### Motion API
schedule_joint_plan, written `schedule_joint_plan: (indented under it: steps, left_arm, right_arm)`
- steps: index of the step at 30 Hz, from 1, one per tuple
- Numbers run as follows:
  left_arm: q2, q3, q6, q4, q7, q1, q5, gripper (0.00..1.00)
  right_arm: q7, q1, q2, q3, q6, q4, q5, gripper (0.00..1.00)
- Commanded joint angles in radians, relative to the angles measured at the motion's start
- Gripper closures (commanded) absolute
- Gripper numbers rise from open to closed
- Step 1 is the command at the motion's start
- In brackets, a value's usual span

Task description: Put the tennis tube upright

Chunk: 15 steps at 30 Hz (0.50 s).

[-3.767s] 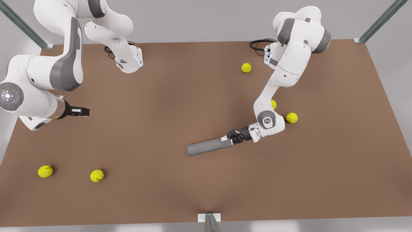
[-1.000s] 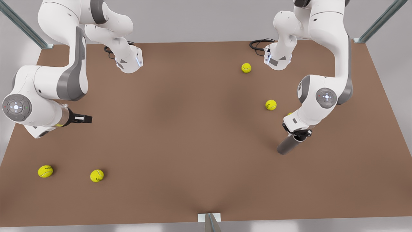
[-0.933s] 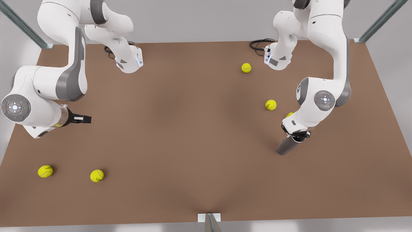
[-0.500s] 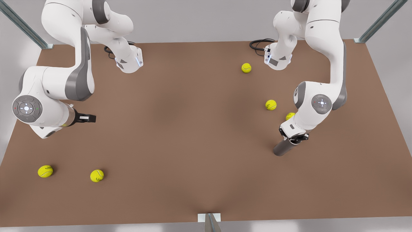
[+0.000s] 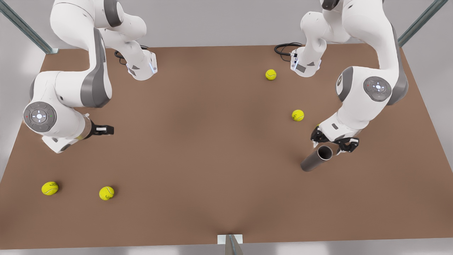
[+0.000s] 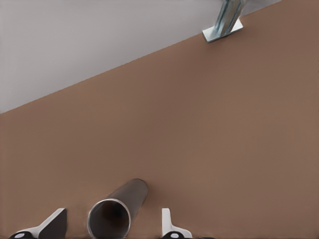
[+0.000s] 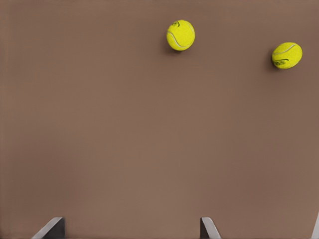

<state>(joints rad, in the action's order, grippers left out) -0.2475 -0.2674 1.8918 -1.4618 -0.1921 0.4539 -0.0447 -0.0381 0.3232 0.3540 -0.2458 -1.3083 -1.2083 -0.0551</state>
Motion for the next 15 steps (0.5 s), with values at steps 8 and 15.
schedule_joint_plan:
  steps: [8, 15]
  left_arm:
    - [0.085, 0.358, -0.399, 0.16, 0.106, -0.323, 0.167, 0.0]
    - [0.125, 0.378, -0.388, 0.115, 0.183, -0.34, 0.154, 0.0]
  right_arm:
    - [0.0, -0.09, -0.159, 0.036, -0.005, -0.048, 0.037, 0.0]
    - [0.0, -0.099, -0.19, 0.046, -0.034, -0.102, 0.037, 0.0]
